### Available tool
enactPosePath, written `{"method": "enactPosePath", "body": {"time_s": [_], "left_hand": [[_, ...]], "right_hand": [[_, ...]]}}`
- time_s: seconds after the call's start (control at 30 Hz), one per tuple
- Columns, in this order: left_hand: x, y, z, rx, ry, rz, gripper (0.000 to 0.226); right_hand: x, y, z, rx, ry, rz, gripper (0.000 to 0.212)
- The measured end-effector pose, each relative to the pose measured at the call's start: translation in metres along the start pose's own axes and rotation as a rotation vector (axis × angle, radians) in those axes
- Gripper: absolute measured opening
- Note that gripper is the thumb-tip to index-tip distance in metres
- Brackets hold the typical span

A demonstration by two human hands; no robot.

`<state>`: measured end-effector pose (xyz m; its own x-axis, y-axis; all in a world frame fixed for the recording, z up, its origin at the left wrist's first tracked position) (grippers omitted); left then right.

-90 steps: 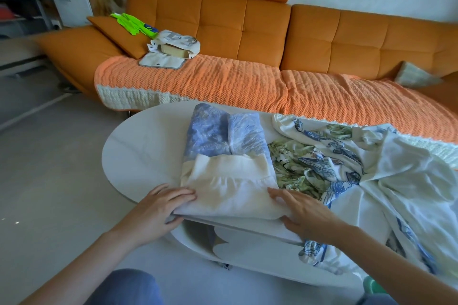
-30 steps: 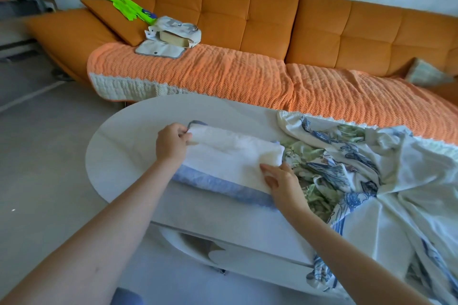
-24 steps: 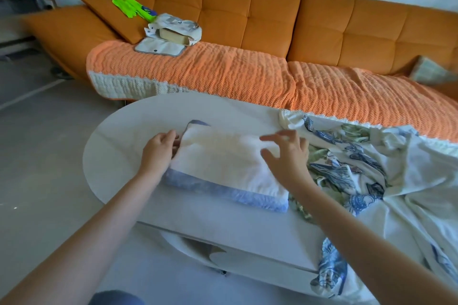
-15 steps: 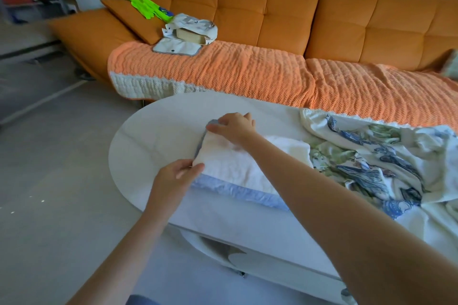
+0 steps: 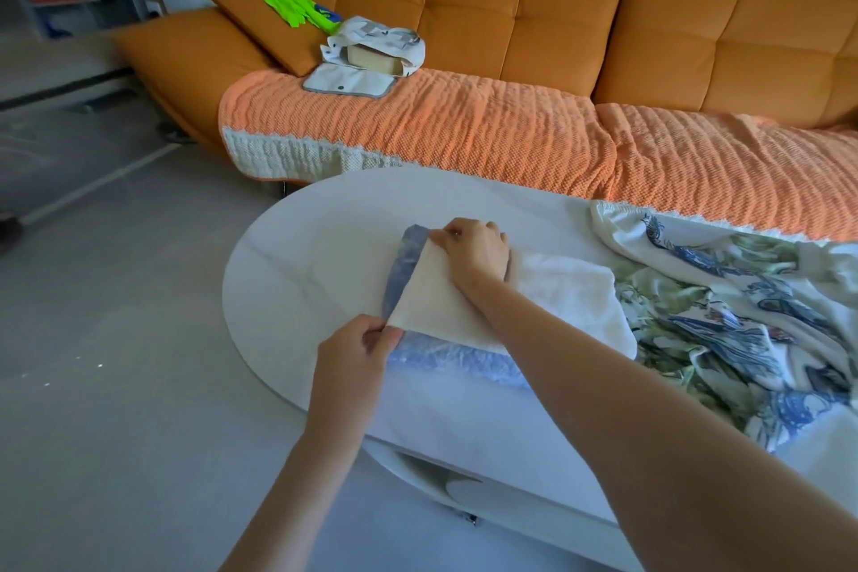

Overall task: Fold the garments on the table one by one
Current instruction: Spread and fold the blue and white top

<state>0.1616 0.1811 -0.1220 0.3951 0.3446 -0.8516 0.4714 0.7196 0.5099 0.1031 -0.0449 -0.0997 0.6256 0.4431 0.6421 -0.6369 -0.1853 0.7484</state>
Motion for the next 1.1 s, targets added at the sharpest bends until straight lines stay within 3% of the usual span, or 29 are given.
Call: {"method": "enactPosePath", "body": {"time_s": [0.17, 0.33, 0.43, 0.53, 0.6, 0.7, 0.77, 0.87, 1.0, 1.1], "left_hand": [[0.003, 0.013, -0.004, -0.107, 0.018, -0.016, 0.015], [0.001, 0.012, -0.008, -0.078, 0.058, 0.001, 0.017], [-0.002, 0.016, 0.001, -0.051, 0.103, -0.082, 0.013], [-0.002, 0.012, 0.023, 0.008, 0.121, -0.036, 0.021], [-0.002, 0.001, 0.035, 0.064, 0.108, 0.049, 0.022], [-0.003, -0.008, 0.035, 0.062, 0.032, 0.114, 0.018], [-0.001, -0.010, 0.027, 0.036, 0.008, 0.144, 0.018], [-0.004, -0.008, 0.023, 0.003, -0.020, 0.234, 0.021], [-0.020, 0.005, 0.041, -0.025, 0.002, 0.255, 0.033], [-0.033, -0.003, 0.074, 0.032, 0.060, 0.178, 0.049]], "right_hand": [[0.045, 0.012, -0.001, -0.081, 0.194, 0.100, 0.023], [0.049, -0.007, -0.014, 0.075, 0.245, 0.009, 0.036], [0.060, 0.050, -0.018, -0.068, 0.309, 0.114, 0.039], [0.034, 0.104, -0.028, -0.108, 0.321, -0.001, 0.038], [-0.004, 0.106, -0.036, 0.039, 0.256, -0.111, 0.046], [-0.065, 0.057, -0.059, 0.416, 0.172, -0.377, 0.074], [-0.088, 0.035, -0.066, 0.500, 0.139, -0.421, 0.078], [-0.086, 0.033, -0.057, 0.452, 0.103, -0.314, 0.058], [-0.063, 0.086, -0.044, 0.186, 0.137, -0.080, 0.055], [-0.083, 0.122, -0.052, 0.054, -0.024, 0.118, 0.057]]}}
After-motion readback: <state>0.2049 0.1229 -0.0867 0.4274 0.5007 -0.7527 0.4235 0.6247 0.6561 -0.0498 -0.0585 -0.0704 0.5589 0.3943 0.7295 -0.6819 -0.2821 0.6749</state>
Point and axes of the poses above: each hand's wrist, its own z-axis towards the middle knuckle, its own y-axis out of the back of the hand, x = y × z, the point moved 10 cm from there along z, towards the middle knuckle, and after that the axes turned 2 degrees about z, right-handed, at the moved point
